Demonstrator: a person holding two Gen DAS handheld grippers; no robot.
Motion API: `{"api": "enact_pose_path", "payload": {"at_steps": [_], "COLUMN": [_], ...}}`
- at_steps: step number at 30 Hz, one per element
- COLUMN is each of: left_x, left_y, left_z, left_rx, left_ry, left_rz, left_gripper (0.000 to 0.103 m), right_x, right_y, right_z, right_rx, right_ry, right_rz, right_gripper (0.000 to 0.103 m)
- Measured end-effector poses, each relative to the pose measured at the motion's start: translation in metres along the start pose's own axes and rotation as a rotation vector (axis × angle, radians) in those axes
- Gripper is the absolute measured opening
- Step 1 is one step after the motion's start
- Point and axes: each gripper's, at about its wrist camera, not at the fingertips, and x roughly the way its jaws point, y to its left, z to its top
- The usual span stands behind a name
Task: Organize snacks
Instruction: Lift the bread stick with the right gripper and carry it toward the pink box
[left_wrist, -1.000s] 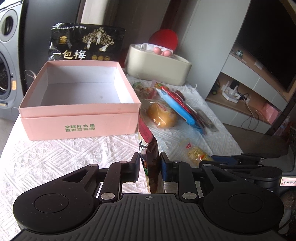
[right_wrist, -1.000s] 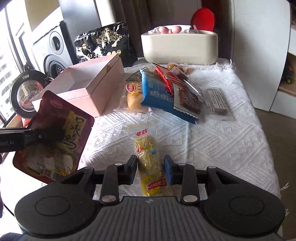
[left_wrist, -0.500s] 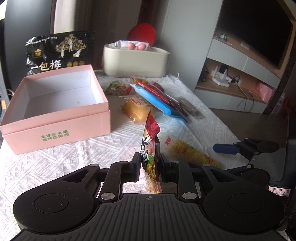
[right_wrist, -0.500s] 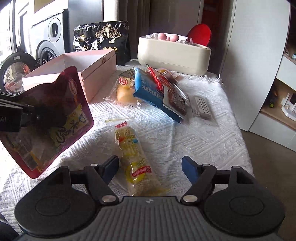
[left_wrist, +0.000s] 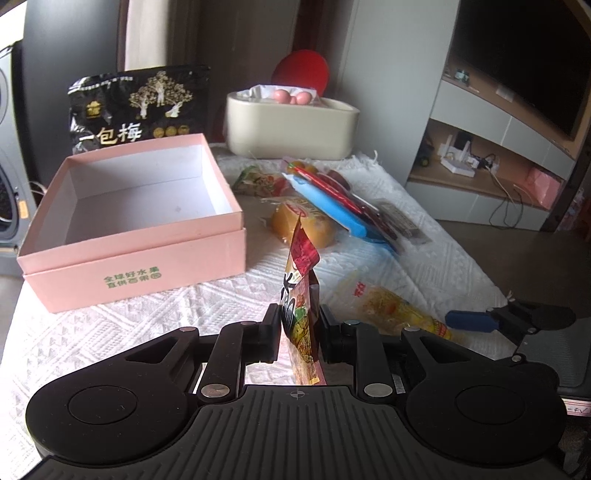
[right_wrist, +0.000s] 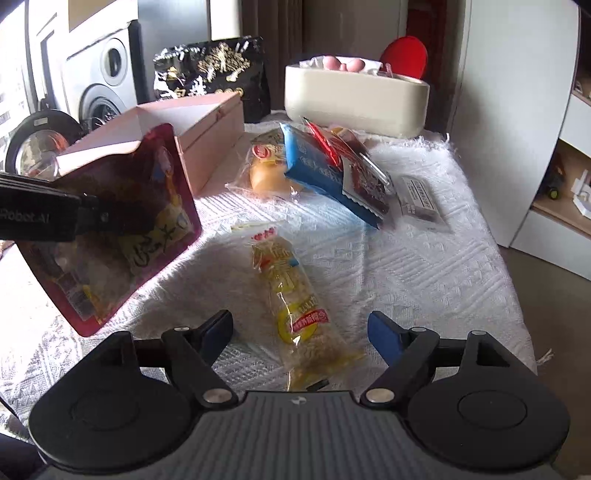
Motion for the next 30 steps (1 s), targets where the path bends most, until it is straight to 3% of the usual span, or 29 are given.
{"api": "enact_pose_path", "payload": {"at_steps": [11,20,23,25,30], "left_x": [0.001,0.007,0.009,0.008,0.002], "left_y": [0.002,-0.003,-0.008,-0.013,-0.014], "left_z": [-0.002,-0.001,-0.001,-0.003,-0.004], "left_rx": [-0.008,0.01,0.029,0.05,0.058], "left_ry": [0.02,0.028,0.031,0.027,0.019], "left_rz": [0.017,0.022,0.034,0.044,0.034], "left_gripper": [0.025,0.025,0.025,0.025,0.025], "right_x": [-0.014,0.003,0.011,0.012,0.002], "right_y": [0.005,-0.001,-0.002,0.0,0.0], "right_z": [-0.001,0.004,0.009,0.012,0.014], "right_rx": [0.022,0.008,-0.01,-0.039,-0.062], "right_ry": [-0.036,-0.034,-0.039,-0.047,-0.046], "right_rz": [0.084,0.065,0.06,0.048,0.054], "right_gripper": [0.081,0.079,0.064,0.038,0.035]}}
